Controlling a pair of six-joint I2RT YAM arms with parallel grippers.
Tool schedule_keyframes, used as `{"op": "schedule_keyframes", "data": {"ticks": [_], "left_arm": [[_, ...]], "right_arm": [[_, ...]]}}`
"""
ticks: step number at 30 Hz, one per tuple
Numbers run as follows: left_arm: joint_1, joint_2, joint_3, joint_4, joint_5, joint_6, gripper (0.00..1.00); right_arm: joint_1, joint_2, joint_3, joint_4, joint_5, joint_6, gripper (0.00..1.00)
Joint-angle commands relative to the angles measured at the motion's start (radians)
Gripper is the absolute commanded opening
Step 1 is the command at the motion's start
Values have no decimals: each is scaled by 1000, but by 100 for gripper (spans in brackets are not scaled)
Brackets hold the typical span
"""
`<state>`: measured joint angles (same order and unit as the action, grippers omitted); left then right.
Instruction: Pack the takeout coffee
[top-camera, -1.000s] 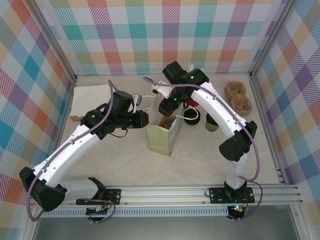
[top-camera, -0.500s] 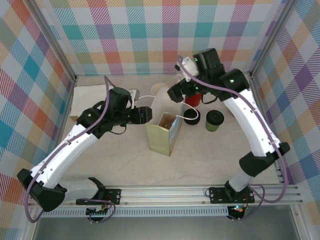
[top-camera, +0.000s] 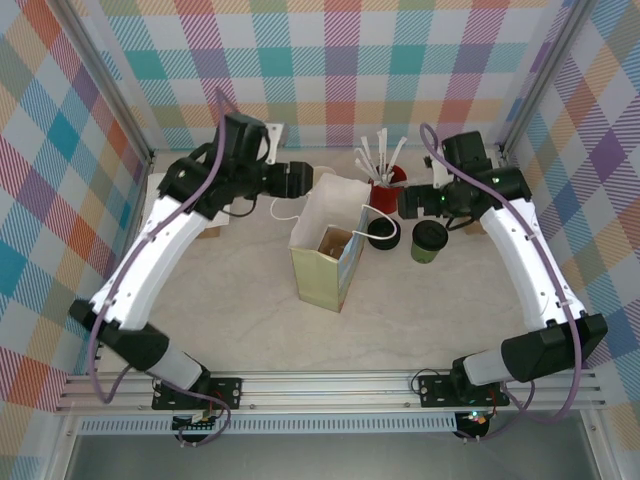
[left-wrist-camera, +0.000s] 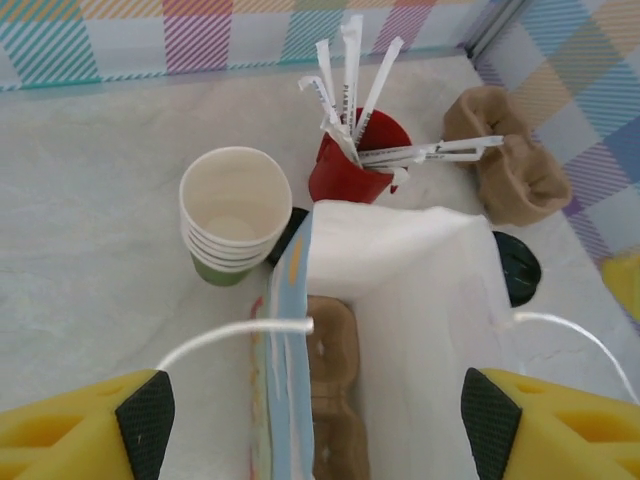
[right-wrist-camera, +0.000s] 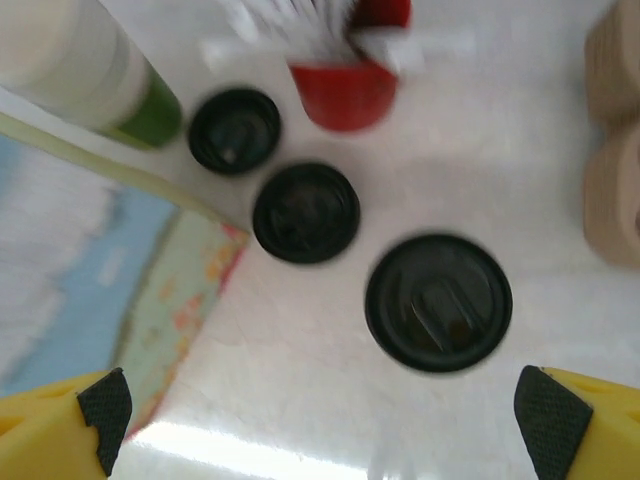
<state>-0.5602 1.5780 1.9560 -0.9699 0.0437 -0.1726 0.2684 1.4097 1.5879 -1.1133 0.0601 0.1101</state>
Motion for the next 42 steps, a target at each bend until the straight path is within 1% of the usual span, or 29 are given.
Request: {"op": "schedule_keyframes", "data": {"ticks": [1, 5, 8, 11, 16, 21, 24, 26, 27, 30, 32, 33, 35, 38, 42], "left_arm": [[15, 104, 120, -120, 40, 164, 79], [19, 227, 276, -178, 96, 256, 81], [19, 307, 349, -213, 133, 337, 81], [19, 376, 401, -241, 130, 395, 81], [19, 473, 480, -258, 100, 423, 79], [19, 521, 500, -217, 93, 423, 74], [19, 539, 503, -190, 106, 419, 68], [19, 550, 512, -181, 100, 416, 59], [19, 554, 519, -181, 100, 416, 55], [19, 555, 524, -184, 93, 408, 35], [19, 543, 526, -196, 66, 386, 21], [19, 536, 524, -205, 56, 376, 17], [19, 511, 523, -234, 16, 332, 13], [19, 453, 493, -270, -36, 235, 10], [19, 346, 374, -254, -77, 80, 7]], "right_arm": [[-34, -46, -101, -9, -19, 56, 100], [-67, -57, -191, -1, -19, 62, 100], [-81, -61, -223, 4, -3, 57, 100], [-90, -61, -247, 2, 6, 47, 100], [-95, -67, -273, -3, 6, 37, 100], [-101, -72, -304, 6, 17, 57, 100], [-104, -71, -318, 7, 17, 59, 100], [-104, -72, -328, 12, 16, 62, 100], [-104, -72, -331, 15, 14, 63, 100], [-105, -69, -339, 21, 14, 68, 100], [-110, -66, -339, 24, 12, 72, 100], [-112, -65, -339, 27, 10, 74, 100], [-114, -66, -338, 31, 3, 82, 100], [-119, -64, -336, 36, -6, 85, 100], [-121, -43, -337, 30, -13, 85, 100]]}}
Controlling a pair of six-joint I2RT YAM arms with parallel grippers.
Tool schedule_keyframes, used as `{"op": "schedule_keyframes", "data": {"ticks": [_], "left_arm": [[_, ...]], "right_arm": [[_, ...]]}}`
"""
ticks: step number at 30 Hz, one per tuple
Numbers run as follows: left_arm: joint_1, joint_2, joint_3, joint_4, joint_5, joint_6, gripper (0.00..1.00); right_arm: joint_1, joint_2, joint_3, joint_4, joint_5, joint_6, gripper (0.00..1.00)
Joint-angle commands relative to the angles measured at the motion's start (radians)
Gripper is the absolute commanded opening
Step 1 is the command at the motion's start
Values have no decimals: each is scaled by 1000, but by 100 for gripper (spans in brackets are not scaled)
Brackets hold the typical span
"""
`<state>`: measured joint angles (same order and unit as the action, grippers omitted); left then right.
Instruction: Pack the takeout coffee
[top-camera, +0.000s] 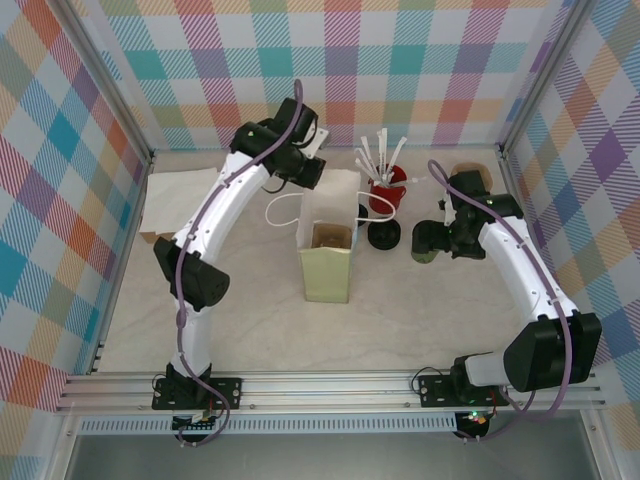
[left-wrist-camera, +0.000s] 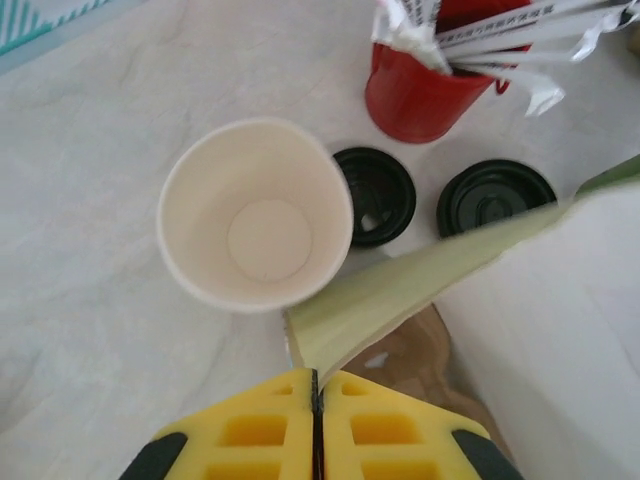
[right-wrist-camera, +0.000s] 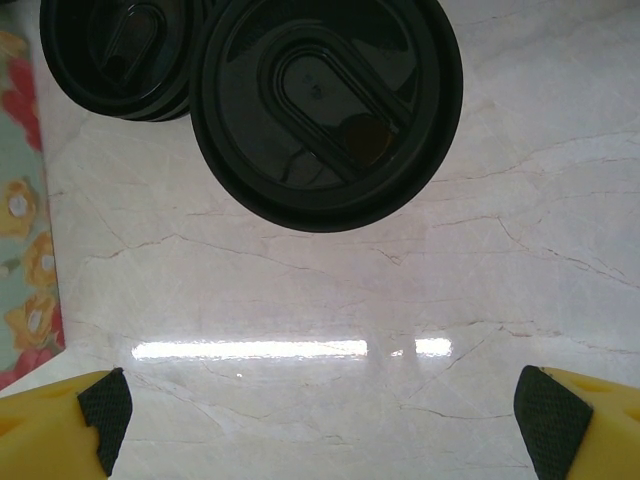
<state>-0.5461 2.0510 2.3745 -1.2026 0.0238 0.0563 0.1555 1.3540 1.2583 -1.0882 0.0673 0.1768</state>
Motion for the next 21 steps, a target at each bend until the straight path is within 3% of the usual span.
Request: {"op": "schedule_keyframes", "data": {"ticks": [1, 8, 21], "left_arm": [[5, -155, -80, -8, -74, -191, 6], [6, -280, -274, 66, -194, -399, 7], [39, -312, -398, 113, -264, -580, 8]], "right_arm": [[-8, 22, -10, 3, -27, 19, 100], [-9, 92, -36, 25, -46, 24, 100], [-18, 295, 49, 108, -37, 6, 100]]}}
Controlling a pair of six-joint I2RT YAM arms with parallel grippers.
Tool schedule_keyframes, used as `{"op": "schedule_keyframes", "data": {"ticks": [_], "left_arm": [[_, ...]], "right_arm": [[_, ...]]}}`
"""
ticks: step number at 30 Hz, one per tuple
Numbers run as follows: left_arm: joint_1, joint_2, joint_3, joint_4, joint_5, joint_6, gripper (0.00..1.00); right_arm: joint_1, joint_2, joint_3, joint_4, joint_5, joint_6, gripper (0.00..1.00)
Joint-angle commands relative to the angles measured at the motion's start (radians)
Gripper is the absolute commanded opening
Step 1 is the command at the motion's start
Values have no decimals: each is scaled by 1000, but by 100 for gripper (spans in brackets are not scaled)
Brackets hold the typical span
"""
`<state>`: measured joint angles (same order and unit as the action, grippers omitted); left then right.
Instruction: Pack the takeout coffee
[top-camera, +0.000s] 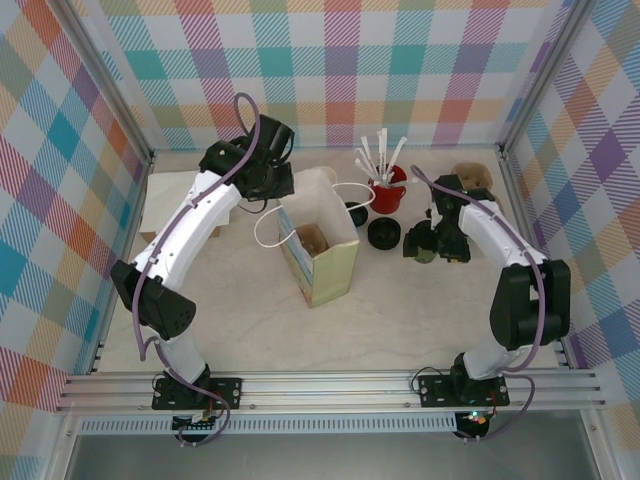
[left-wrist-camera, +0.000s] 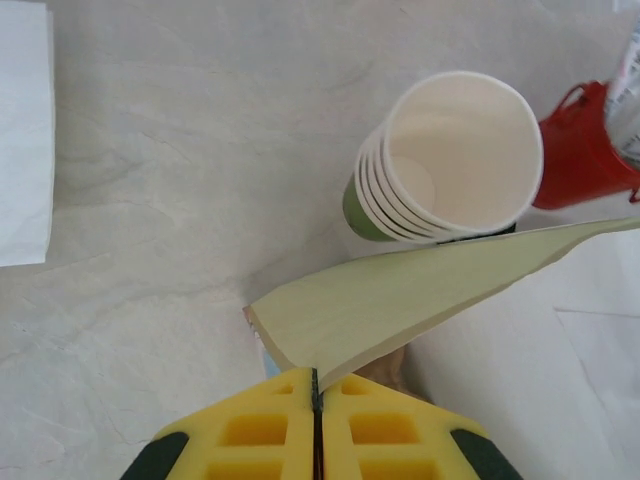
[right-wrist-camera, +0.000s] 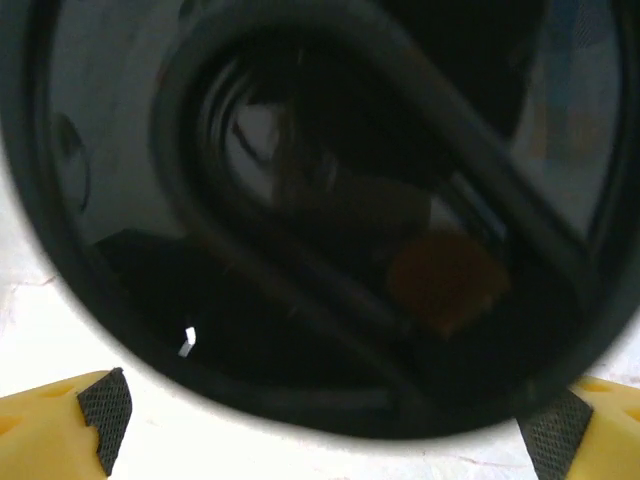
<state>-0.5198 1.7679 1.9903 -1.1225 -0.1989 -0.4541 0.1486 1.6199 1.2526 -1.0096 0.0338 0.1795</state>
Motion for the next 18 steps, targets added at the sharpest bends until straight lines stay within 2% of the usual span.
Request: {"op": "schedule_keyframes", "data": {"ticks": [1, 7, 10, 15, 18], "left_arm": [[14, -30, -20, 36, -46, -77, 8], [36, -28, -60, 58, -16, -95, 10], [46, -30, -77, 71, -4, -94, 17], [57, -35, -79, 82, 52, -72, 36], [64, -45, -74, 71, 70, -52, 42]], "right_arm": [[-13, 46, 73, 31, 0, -1, 100], [-29, 138, 166, 34, 0, -24, 100], [-37, 177, 200, 24, -2, -39, 100], [-40, 214, 240, 13, 11, -67, 100], [-41, 225, 252, 1, 10, -81, 99]]}}
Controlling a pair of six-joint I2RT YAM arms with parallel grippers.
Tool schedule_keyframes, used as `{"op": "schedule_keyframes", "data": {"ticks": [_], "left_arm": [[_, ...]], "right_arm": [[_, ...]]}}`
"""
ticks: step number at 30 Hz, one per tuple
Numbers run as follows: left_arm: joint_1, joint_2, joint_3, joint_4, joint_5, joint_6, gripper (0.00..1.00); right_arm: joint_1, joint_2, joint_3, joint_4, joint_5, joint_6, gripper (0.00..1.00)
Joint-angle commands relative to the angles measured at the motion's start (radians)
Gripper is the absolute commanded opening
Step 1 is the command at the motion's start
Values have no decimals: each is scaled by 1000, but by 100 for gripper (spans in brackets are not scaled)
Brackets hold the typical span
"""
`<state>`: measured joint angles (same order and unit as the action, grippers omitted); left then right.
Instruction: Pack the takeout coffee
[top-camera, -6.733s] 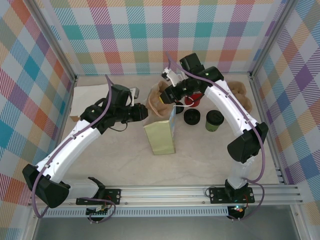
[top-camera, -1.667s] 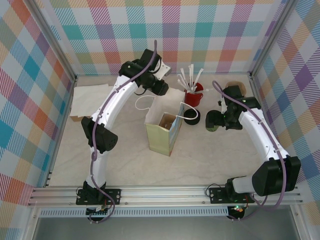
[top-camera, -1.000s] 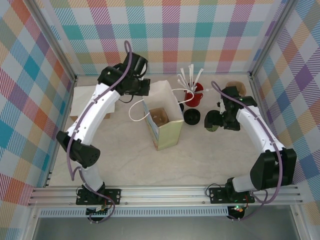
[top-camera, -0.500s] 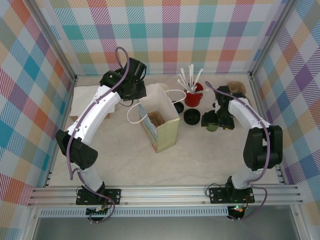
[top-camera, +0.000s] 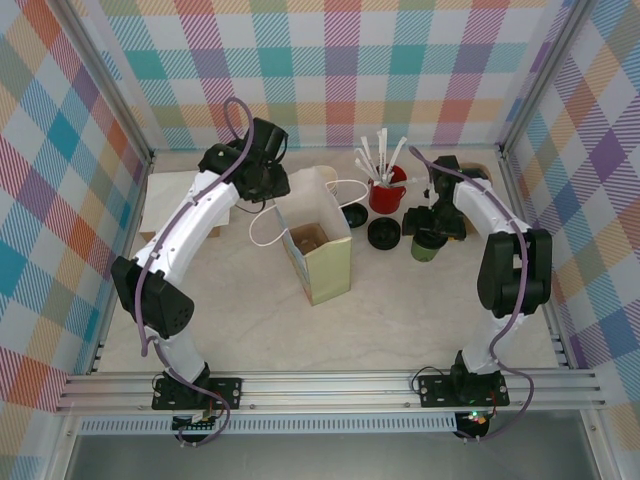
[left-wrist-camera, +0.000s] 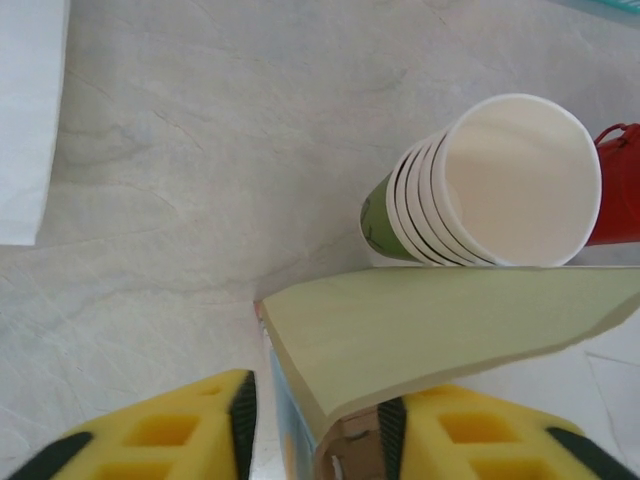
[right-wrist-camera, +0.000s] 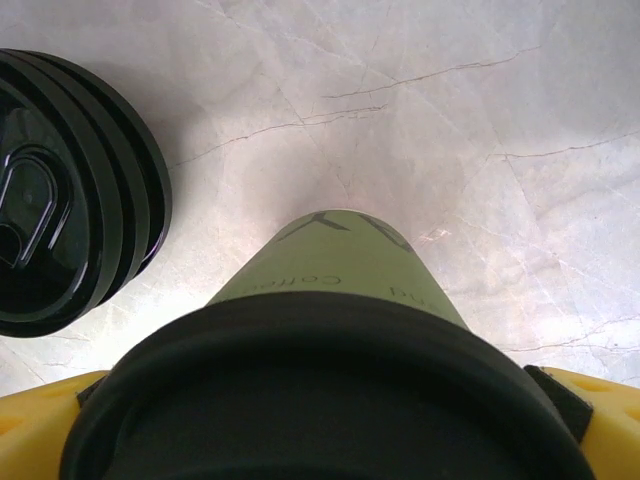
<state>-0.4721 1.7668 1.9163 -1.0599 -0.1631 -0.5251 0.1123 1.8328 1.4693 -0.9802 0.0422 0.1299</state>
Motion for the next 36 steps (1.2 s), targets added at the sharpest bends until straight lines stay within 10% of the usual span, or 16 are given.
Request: {"op": "schedule_keyframes", "data": {"ticks": [1, 21, 36], "left_arm": [[18, -50, -2, 5, 35, 28, 45], [74, -269, -145, 79, -1, 106, 75], [133, -139, -89, 155, 306, 377, 73]], "right_arm": [[-4, 14, 34, -29, 3, -35, 98], [5, -65, 28, -155, 7, -55, 89], [186, -327, 232, -384, -71, 30, 88]]}}
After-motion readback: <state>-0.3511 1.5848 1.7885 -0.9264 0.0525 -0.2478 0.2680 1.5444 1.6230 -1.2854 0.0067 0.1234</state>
